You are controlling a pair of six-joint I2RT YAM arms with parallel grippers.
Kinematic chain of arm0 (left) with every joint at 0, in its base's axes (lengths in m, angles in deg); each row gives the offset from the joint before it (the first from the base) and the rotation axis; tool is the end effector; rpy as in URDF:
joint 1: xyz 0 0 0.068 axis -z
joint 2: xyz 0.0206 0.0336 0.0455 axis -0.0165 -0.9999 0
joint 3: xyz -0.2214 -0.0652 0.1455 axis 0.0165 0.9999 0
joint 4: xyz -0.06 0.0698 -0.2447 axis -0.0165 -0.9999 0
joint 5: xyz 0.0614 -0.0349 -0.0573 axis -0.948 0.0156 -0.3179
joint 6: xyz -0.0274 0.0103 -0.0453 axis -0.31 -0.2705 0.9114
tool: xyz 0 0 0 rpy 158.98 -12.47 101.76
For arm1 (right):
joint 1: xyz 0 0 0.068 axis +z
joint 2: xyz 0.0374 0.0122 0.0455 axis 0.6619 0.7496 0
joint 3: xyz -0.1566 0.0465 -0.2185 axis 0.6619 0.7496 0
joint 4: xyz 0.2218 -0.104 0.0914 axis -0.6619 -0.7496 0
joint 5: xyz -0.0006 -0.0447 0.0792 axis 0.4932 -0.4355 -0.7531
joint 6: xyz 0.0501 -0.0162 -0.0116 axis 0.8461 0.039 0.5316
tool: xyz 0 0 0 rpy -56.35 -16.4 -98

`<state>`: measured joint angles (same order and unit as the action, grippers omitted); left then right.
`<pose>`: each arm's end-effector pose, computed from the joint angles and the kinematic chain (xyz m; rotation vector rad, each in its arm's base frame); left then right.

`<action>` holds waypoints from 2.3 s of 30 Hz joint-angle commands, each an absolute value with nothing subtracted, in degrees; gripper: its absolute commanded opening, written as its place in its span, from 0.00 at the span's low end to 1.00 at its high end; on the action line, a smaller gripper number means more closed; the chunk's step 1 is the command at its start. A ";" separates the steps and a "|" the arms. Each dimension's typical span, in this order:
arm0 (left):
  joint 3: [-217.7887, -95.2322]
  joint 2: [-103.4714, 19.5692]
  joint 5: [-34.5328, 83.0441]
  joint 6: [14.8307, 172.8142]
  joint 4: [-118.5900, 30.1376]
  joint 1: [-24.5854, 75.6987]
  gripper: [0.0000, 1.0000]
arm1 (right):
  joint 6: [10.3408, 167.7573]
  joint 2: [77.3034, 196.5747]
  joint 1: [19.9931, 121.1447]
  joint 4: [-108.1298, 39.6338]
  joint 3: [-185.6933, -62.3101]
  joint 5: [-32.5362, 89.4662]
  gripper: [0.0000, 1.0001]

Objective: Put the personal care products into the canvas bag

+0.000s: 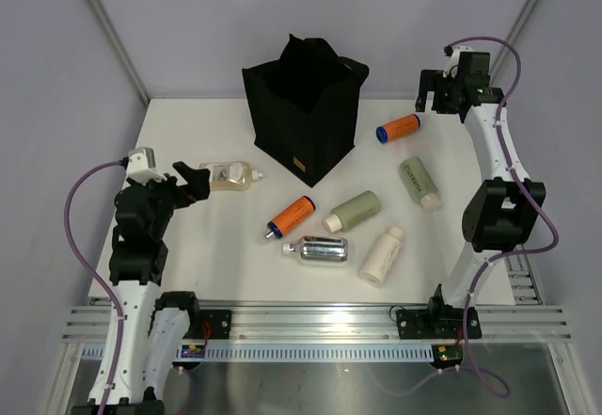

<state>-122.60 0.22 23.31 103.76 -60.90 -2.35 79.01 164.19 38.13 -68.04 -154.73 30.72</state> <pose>0.1458 -0.0009 0.3213 -0.2547 1.7316 -0.3680 0.4375 -0.0219 0.3507 -0.0505 2.2017 0.0399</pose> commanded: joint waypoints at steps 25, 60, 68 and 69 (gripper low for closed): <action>-122.31 -6.44 23.11 107.47 -59.51 -2.61 0.99 | 115.17 188.56 44.17 -76.19 -175.54 35.57 0.99; -126.53 -16.02 23.29 120.65 -57.15 -2.61 0.99 | 129.63 198.60 35.21 -58.66 -169.34 9.47 0.04; -125.30 -20.51 26.71 120.48 -52.32 -2.61 0.99 | 118.18 179.89 33.53 -30.06 -146.82 -11.52 0.00; -125.12 -20.60 26.80 120.39 -51.87 -2.61 0.99 | 118.36 178.74 33.44 -28.40 -145.76 -14.14 0.00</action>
<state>-124.63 -20.19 24.84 120.28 -57.73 -2.35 122.51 189.72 31.92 -43.48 -147.19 0.01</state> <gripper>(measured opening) 0.983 0.540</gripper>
